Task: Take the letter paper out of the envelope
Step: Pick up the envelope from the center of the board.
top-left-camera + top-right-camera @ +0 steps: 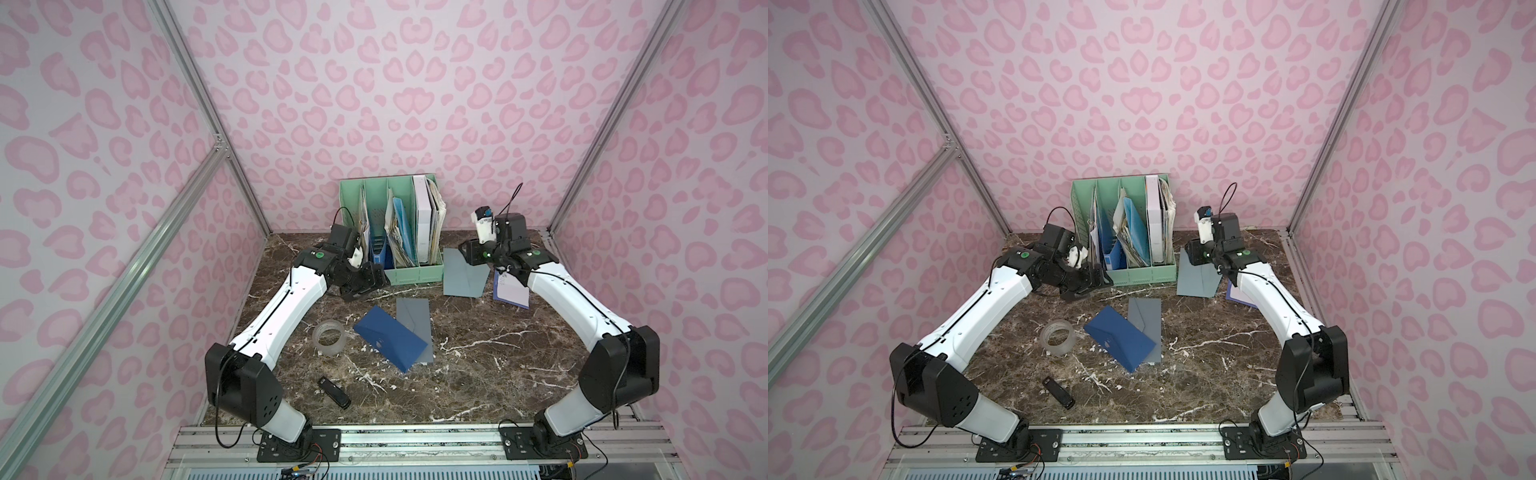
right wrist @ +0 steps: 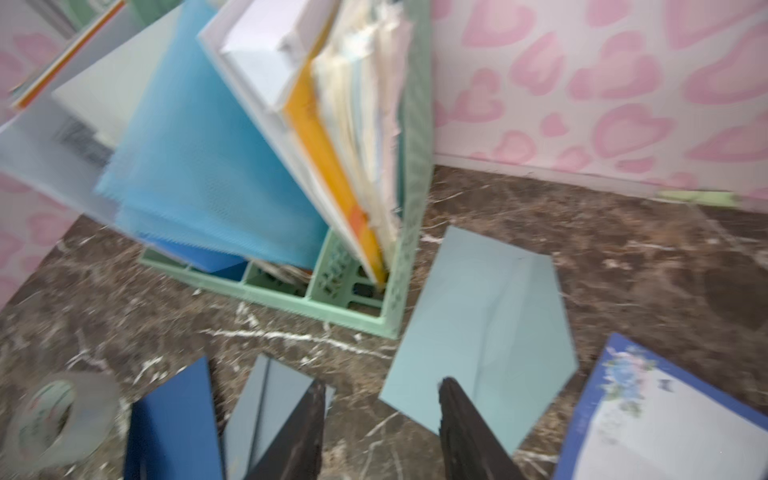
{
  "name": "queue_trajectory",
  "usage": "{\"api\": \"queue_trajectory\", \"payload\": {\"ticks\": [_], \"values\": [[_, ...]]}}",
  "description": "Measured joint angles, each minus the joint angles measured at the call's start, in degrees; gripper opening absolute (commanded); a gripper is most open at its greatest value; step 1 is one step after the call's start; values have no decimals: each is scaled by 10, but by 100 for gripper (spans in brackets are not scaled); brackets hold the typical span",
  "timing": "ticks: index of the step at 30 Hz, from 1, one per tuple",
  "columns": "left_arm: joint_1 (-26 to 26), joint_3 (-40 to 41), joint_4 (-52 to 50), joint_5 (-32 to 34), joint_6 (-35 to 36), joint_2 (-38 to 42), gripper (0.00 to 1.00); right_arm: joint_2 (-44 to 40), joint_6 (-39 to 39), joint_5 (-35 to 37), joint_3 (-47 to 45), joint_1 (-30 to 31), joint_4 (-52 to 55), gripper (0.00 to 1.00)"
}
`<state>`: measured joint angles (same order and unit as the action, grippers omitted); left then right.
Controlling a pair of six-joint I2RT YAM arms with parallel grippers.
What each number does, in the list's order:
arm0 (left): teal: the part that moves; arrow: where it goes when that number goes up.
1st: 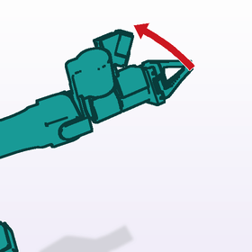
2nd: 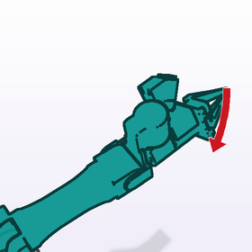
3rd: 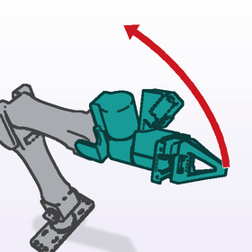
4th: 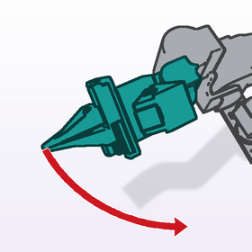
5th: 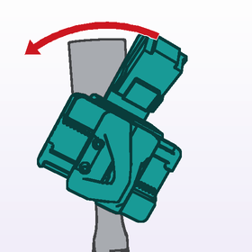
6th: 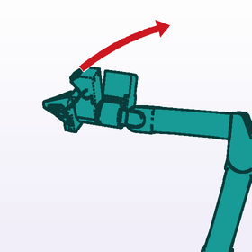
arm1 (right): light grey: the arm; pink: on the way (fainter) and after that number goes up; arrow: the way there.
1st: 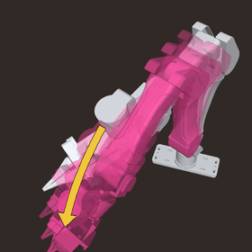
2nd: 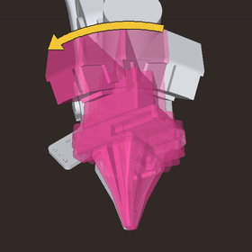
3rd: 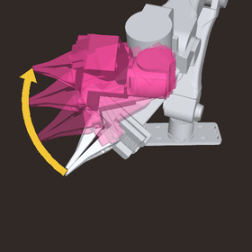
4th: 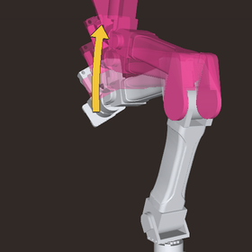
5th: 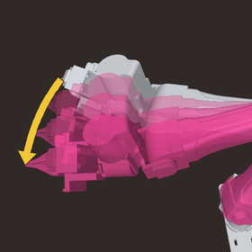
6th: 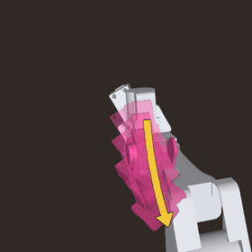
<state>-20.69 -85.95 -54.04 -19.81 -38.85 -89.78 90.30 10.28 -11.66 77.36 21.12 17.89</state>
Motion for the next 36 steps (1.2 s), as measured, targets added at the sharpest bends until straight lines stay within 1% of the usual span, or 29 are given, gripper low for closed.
{"api": "queue_trajectory", "payload": {"ticks": [2, 5, 10, 13, 18, 25, 29, 32, 36], "values": [[2, 12, -23, 8, -12, -7, 80, -24, 6, -33, -51, 26, -14, 48], [2, 56, -37, 14, -50, -11, 75, -46, 15, -69, -115, 63, -25, 49], [-6, 109, -36, 26, -127, -19, 75, -47, 15, -114, -170, 123, -35, 51], [-21, 125, -27, 28, -172, -32, 78, -51, 18, -129, -189, 141, -45, 51], [-37, 125, -12, 38, -240, -83, 80, -80, 19, -141, -214, 148, -60, 51], [-43, 123, 20, 43, -315, -133, 78, -121, 12, -141, -247, 147, -61, 51], [-44, 112, 31, 43, -330, -160, 77, -134, 13, -142, -262, 145, -62, 52], [-47, 109, 35, 43, -335, -173, 74, -133, 15, -150, -267, 139, -64, 52], [-50, 115, 31, 43, -342, -170, 72, -128, 26, -179, -275, 124, -80, 52]]}}
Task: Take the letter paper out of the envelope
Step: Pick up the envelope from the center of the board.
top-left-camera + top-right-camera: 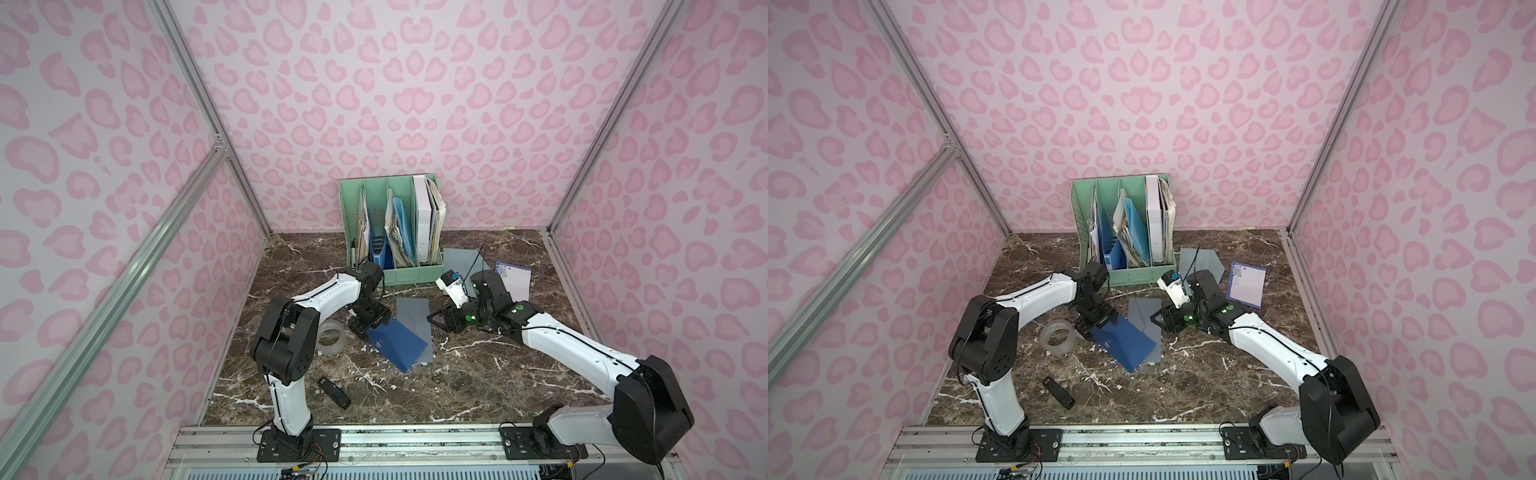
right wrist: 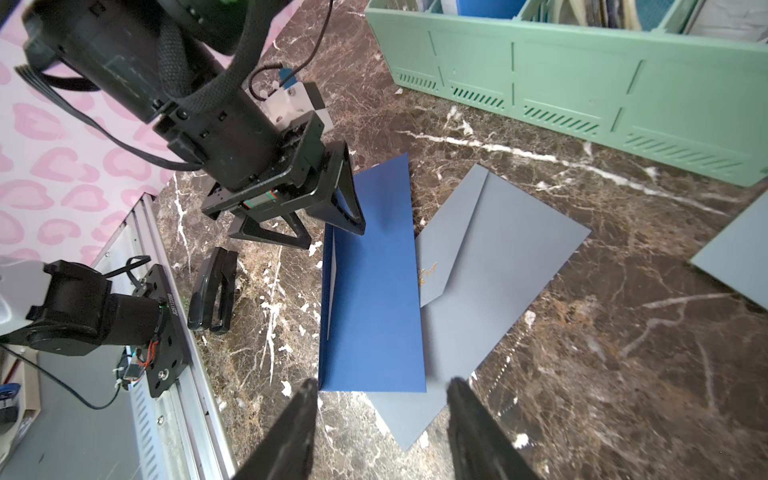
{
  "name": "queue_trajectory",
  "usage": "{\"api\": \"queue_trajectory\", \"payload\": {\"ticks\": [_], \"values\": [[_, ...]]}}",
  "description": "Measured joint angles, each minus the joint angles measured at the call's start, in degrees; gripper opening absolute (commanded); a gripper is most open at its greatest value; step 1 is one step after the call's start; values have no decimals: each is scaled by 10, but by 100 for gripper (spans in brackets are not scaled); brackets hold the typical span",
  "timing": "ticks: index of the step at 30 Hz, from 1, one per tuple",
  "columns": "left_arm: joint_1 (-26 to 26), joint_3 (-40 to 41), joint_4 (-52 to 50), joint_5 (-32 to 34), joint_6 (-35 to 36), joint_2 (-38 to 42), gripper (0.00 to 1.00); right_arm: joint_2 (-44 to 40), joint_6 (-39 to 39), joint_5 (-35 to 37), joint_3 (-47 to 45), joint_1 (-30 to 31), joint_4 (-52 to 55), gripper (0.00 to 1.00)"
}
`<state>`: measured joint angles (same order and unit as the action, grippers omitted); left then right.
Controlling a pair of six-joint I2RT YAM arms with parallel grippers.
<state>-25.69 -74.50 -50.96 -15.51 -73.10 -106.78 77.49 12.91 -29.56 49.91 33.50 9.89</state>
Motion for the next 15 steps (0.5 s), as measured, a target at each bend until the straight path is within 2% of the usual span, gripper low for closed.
{"api": "queue_trajectory", "payload": {"ticks": [10, 15], "values": [[-1, 25, 9, 1, -4, -2, 71, 13, 24, -37, -11, -5, -32, 52], [-1, 24, 19, -3, -4, -11, 63, 17, 31, -40, -10, -5, -33, 52]]}}
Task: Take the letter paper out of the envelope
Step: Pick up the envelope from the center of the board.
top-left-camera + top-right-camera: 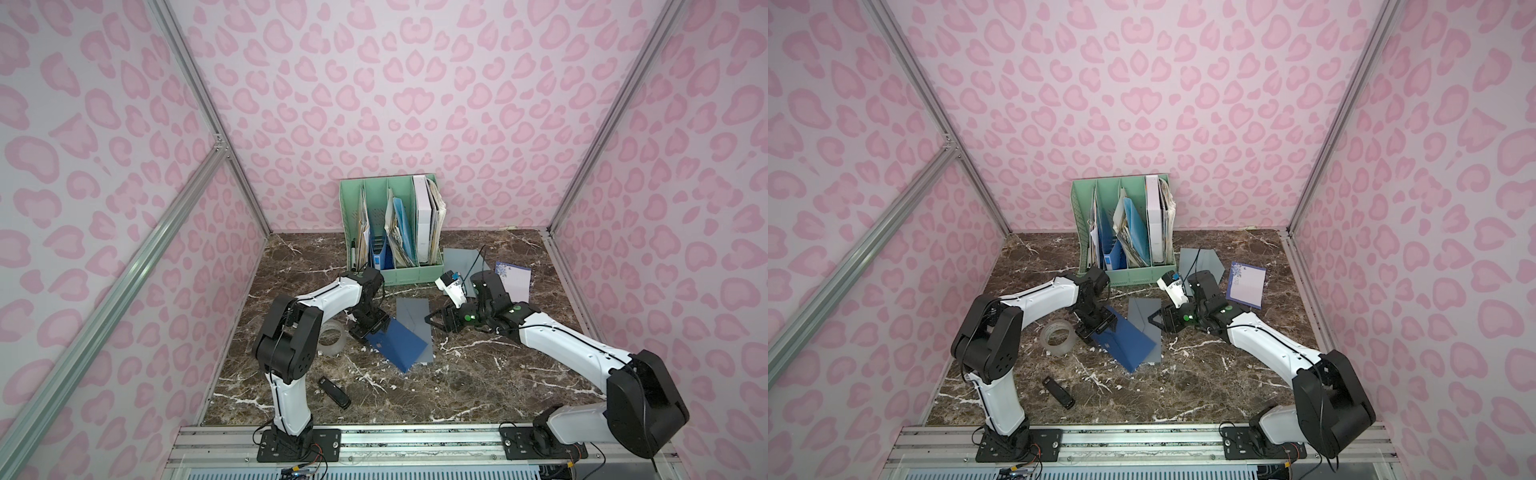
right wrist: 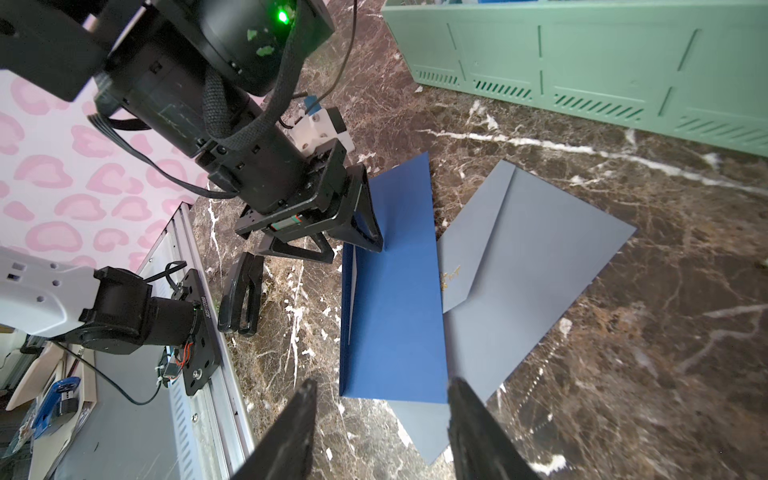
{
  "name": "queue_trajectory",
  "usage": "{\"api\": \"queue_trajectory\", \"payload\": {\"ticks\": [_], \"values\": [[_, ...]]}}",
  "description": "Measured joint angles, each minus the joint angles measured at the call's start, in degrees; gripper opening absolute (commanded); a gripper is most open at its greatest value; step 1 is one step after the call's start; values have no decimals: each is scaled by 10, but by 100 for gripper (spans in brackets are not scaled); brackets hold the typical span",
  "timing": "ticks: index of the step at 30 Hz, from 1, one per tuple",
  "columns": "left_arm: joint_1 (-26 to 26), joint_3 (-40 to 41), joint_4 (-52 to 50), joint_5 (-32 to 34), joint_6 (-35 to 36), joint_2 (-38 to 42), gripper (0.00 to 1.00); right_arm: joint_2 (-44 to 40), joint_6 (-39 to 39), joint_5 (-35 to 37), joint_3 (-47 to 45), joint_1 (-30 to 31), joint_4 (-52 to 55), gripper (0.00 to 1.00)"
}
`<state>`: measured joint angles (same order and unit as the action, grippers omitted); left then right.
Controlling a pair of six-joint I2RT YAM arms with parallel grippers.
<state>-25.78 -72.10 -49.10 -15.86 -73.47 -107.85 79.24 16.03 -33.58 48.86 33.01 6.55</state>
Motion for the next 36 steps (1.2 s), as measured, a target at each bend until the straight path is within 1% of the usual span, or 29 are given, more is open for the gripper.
{"api": "queue_trajectory", "payload": {"ticks": [3, 5, 12, 15, 19, 22, 24, 26, 29, 32, 36], "values": [[0, 1, 1, 0, 0, 3, 54, 0, 2, 0, 0, -1, 0, 52], [0, 1, 0, 0, 0, 6, 50, 1, 2, 0, 0, -3, -1, 52], [-1, 15, -7, 1, 2, 17, 48, 0, 6, 0, -7, -7, -3, 52], [-2, 33, -7, 2, 2, 23, 45, -2, 9, 0, -12, -6, -3, 52], [-2, 52, -1, 7, 2, 32, 34, -11, 17, 0, -21, -6, -3, 52], [-4, 56, 4, 12, 2, 35, 20, -18, 17, 0, -27, -6, -4, 52], [-5, 57, 3, 16, 2, 43, 8, -22, 17, 0, -30, -6, -4, 52], [-6, 55, 0, 19, 4, 53, 1, -24, 19, 0, -31, -6, -4, 52], [-7, 41, -13, 29, 11, 71, 0, -23, 20, 0, -30, -6, -4, 52], [-8, 16, -33, 33, 26, 94, 0, -15, 23, -6, -13, -9, -2, 55], [-10, -40, -59, 37, 64, 130, 0, -1, 31, -26, 28, -30, 10, 69]]}}
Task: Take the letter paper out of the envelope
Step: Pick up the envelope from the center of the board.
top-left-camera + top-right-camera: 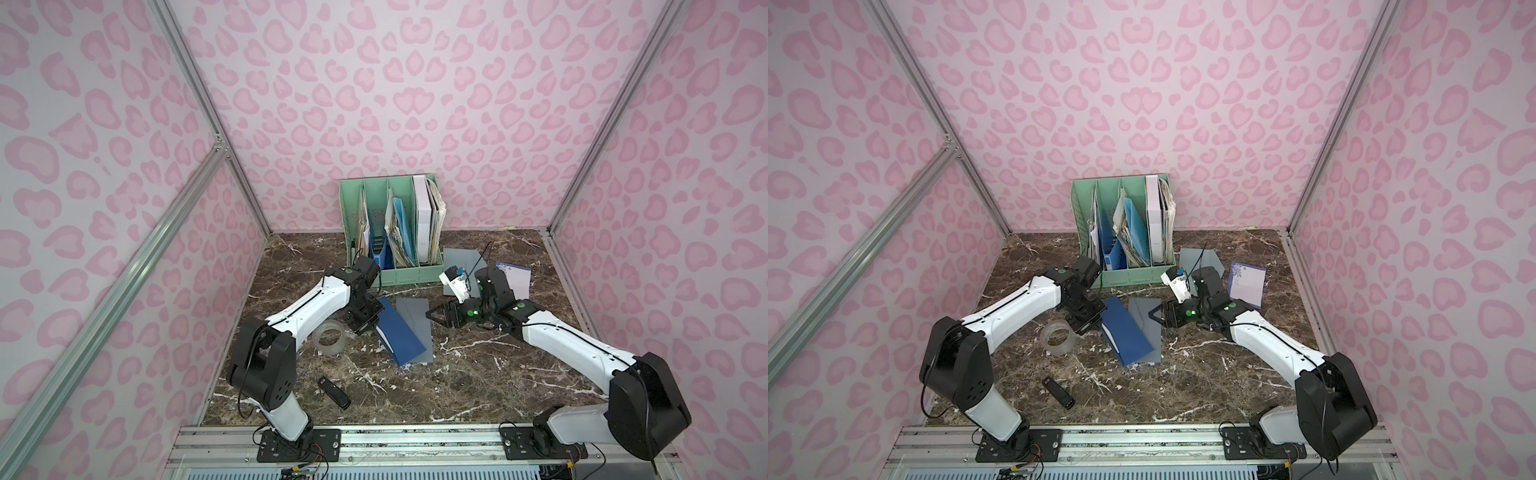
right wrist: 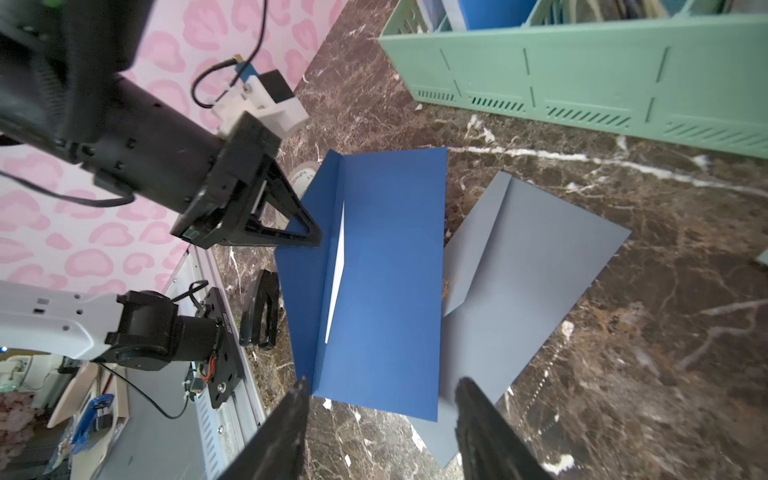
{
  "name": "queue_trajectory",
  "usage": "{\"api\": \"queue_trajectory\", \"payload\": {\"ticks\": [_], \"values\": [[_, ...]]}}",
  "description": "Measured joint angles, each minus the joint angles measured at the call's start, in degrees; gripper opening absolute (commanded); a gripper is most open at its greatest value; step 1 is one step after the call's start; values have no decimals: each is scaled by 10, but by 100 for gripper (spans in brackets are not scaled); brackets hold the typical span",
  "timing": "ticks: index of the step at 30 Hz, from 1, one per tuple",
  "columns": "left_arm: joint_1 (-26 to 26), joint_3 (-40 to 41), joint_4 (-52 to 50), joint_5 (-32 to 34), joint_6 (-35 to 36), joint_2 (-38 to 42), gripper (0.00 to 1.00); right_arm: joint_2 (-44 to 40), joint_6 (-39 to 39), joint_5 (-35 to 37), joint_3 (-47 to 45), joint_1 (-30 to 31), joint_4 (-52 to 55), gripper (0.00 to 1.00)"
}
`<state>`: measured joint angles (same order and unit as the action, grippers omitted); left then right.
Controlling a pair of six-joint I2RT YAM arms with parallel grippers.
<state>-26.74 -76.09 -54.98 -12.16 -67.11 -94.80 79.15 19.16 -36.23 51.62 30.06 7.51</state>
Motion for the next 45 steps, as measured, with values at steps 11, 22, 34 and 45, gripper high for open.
{"api": "queue_trajectory", "payload": {"ticks": [11, 22, 34, 45], "values": [[-1, -135, 37, -147, 150, 32, 0, 55, 11, -106, 109, -91, 25, 76], [-1, -151, 88, -268, 191, 38, 0, 89, 109, -238, 92, -104, -74, 55], [14, -132, 136, -292, 203, 43, 48, 59, 335, -319, 34, -123, -316, 16], [38, -125, 230, -353, 176, 39, 65, 78, 578, -349, 3, -136, -589, 3]]}}
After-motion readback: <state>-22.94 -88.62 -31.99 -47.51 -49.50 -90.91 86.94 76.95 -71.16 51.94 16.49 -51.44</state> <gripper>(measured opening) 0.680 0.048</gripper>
